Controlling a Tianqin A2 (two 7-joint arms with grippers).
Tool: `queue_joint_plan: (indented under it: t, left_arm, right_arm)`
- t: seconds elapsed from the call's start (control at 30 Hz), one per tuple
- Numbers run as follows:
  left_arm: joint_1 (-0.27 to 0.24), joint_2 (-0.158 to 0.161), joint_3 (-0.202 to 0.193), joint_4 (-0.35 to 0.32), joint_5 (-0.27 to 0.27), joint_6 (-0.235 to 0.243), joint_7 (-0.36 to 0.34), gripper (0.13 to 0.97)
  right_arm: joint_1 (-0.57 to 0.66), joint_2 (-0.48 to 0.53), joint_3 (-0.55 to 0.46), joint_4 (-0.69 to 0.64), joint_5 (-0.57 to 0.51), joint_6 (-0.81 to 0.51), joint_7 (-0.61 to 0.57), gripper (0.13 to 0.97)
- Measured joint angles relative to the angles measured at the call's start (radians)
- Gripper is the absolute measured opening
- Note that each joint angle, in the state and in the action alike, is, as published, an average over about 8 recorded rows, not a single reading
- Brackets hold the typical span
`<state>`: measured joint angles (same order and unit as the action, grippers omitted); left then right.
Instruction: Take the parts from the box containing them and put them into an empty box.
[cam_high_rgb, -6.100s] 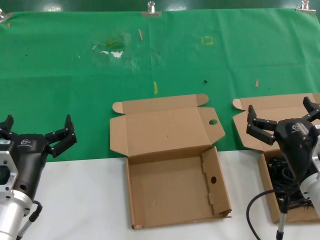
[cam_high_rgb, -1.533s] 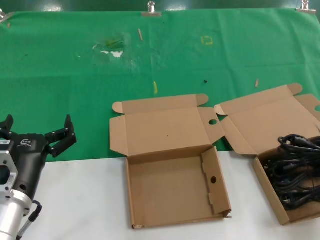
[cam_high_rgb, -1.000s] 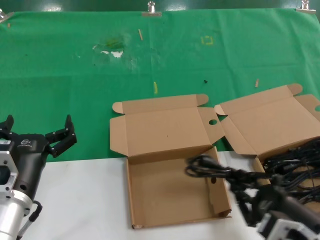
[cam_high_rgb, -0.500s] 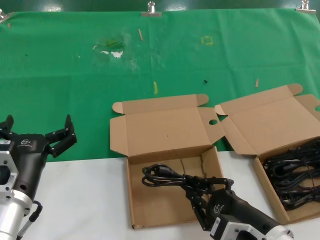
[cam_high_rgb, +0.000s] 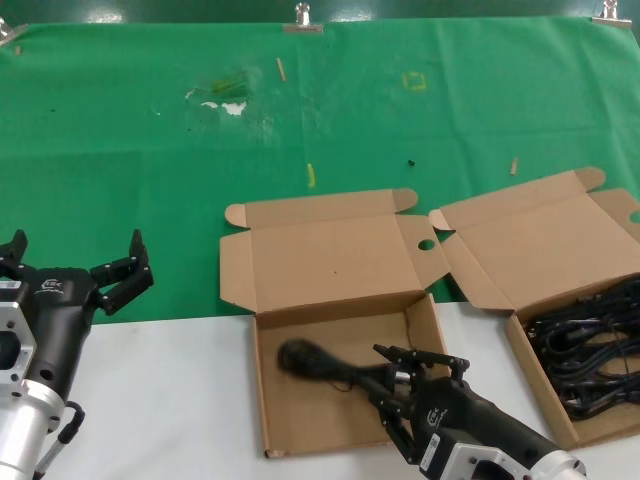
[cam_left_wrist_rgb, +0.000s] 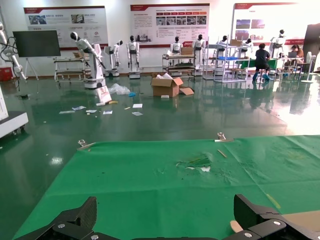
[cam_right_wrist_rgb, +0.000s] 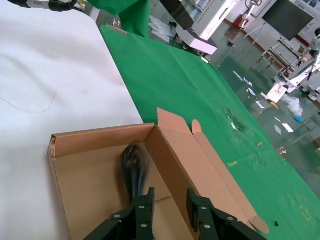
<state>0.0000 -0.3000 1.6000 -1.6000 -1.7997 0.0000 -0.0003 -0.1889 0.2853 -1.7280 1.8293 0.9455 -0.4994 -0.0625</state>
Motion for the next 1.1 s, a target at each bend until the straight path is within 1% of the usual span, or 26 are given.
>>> queue_joint_plan:
  t: [0.13,0.4,0.43,0.7,0.83,1.1]
  left_arm:
    - [0.0,0.0,0.0,0.0,0.0,0.0,0.0,0.966]
    - [0.0,0.0,0.0,0.0,0.0,0.0,0.0,0.966]
    - [0.0,0.0,0.0,0.0,0.0,0.0,0.0,0.966]
    - [0.0,0.0,0.0,0.0,0.0,0.0,0.0,0.966]
    - [0.0,0.0,0.0,0.0,0.0,0.0,0.0,0.966]
    - [0.0,0.0,0.0,0.0,0.0,0.0,0.0,0.966]
  right_arm:
    - [0.0,0.0,0.0,0.0,0.0,0.0,0.0,0.272]
    - [0.008,0.001,0.005,-0.01,0.036,0.021,0.002,0.401]
    - [0.01,0.001,0.007,-0.012,0.045,0.026,0.003,0.401]
    - [0.028,0.002,0.019,-0.034,0.127,0.074,0.009,0.595]
    - [0.038,0.003,0.026,-0.046,0.173,0.101,0.013,0.595]
    - [0.058,0.005,0.039,-0.071,0.264,0.154,0.019,0.783]
